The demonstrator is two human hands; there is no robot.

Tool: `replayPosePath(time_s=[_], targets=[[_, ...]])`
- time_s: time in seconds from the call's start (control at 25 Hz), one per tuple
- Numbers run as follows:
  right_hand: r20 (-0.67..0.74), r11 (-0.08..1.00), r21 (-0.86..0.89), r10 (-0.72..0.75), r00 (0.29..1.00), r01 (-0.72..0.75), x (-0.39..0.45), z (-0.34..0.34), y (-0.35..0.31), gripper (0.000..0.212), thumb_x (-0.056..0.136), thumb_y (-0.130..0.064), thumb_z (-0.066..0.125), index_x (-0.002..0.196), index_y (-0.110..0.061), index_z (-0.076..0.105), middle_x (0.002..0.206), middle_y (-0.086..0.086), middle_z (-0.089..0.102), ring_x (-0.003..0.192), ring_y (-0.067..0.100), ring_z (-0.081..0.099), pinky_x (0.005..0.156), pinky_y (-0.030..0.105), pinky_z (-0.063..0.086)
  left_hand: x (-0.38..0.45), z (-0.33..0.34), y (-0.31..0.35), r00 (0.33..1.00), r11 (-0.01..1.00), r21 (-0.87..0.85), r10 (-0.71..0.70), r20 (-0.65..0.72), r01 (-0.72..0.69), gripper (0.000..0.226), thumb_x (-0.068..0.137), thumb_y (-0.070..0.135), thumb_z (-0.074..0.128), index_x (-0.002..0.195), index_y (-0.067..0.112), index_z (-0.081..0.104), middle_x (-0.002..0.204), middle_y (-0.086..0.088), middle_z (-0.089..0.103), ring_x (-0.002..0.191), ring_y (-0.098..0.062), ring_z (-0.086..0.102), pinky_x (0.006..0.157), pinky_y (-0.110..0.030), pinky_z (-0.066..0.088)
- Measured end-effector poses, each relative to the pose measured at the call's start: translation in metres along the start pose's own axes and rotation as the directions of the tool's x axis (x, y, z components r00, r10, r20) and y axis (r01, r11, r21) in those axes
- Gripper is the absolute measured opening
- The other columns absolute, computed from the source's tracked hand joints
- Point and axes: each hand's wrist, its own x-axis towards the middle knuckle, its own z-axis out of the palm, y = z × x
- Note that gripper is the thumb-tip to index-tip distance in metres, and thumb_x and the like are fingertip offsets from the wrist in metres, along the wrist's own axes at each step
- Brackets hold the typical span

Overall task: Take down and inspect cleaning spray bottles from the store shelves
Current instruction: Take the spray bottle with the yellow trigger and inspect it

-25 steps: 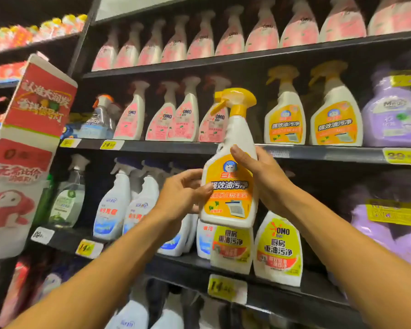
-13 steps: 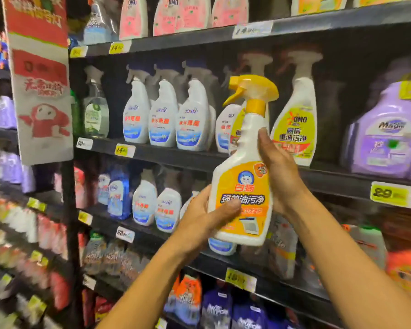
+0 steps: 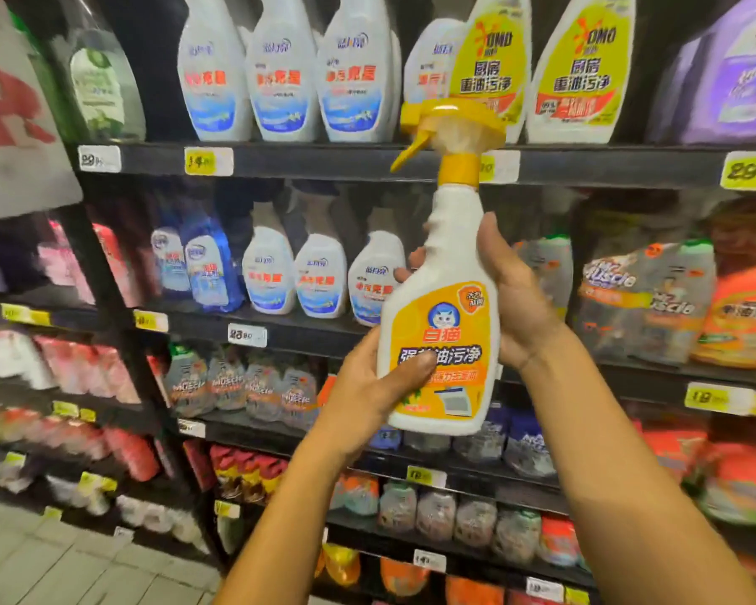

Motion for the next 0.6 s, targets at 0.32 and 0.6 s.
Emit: replayPosePath(time_s=[0.32,0.6], targets=[[-0.251,0.996,-0.082,0.014,0.968,-0.036,-0.003,0.064,0.086,0.046,0.084,-0.055,0.063,0.103,-0.016,0.076,0.101,0.019,0.072,0.093,0.035,0.072,0.078,0.046,0.06,-0.061,-0.077,-0.003,0.988,0.99,-0.017,-0.144,-0.056,0.143,0.046,0.074,0.046,0.072,0.112,0.019,0.066,0.106,-0.01,0.075,0.095,-0.028,0.073,0.07,-0.034,0.06],[-0.502,0.949,-0.317,-0.171,0.848,0.004,-0.015,0.101,0.119,0.049,0.081,-0.067,0.055,0.101,-0.026,0.075,0.099,0.013,0.076,0.091,0.029,0.074,0.072,0.037,0.06,-0.089,-0.112,0.003,0.988,0.989,-0.021,-0.147,-0.039,0.147,0.031,0.075,0.05,0.071,0.102,0.035,0.072,0.104,-0.003,0.076,0.093,-0.024,0.074,0.067,-0.029,0.059]])
